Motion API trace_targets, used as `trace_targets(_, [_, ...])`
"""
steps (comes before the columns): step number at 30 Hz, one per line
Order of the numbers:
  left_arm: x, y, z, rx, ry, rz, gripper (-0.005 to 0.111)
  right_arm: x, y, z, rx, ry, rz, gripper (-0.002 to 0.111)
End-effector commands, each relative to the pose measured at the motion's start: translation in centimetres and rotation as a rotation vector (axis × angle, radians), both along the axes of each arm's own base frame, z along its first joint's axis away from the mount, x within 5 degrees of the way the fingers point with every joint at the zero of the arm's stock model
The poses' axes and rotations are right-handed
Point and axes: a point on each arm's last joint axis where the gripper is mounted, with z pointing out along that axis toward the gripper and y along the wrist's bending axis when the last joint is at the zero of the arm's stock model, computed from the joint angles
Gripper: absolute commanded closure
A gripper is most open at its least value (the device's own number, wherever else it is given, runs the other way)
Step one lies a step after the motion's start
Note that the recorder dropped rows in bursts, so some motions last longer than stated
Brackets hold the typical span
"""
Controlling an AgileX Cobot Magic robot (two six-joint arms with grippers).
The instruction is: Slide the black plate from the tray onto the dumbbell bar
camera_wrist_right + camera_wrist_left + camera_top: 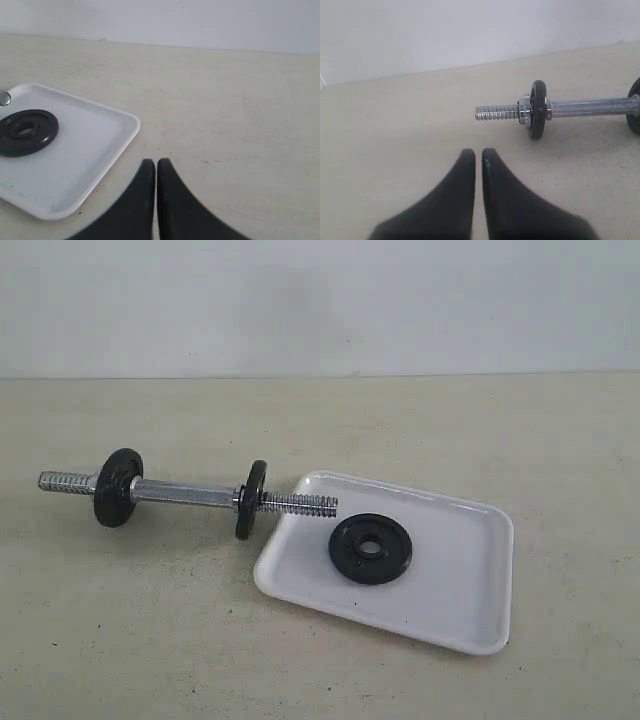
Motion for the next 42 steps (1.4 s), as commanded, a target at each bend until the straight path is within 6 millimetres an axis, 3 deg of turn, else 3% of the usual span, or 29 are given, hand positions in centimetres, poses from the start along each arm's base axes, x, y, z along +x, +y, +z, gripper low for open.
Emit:
trace_targets(1, [0.0, 0.0, 0.0, -0.004, -0.008, 0.005, 0.102, 0.0, 0.0, 0.1, -0.006, -0.008, -0.002, 0.109])
trace_targets(27, [0.0, 0.0, 0.0, -0.004, -0.008, 0.005, 0.102, 0.1, -0.1, 0.6, -0.061, -0.077, 0.007, 0.109])
trace_targets(33, [0.0, 0.0, 0.0, -0.004, -0.008, 0.005, 0.102, 0.1, 0.3, 4.3, 0.013, -0.486, 0.027, 0.109])
trace_targets(38, [0.0, 0.1, 0.0, 0.02, -0.007, 0.002, 0.102, -1.5, 0.3, 7.9, 0.091, -0.912, 0.055, 0.109])
trace_targets(41, [0.0, 0.5, 0.0, 0.318, 0.01, -0.01, 0.102, -2.3, 0.3, 8.8, 0.117, -1.045, 0.066, 0.109])
trace_targets(42, [0.0, 0.9, 0.1, 0.538, 0.027, -0.013, 0.102, -2.6, 0.3, 9.0, 0.183, -1.066, 0.085, 0.109])
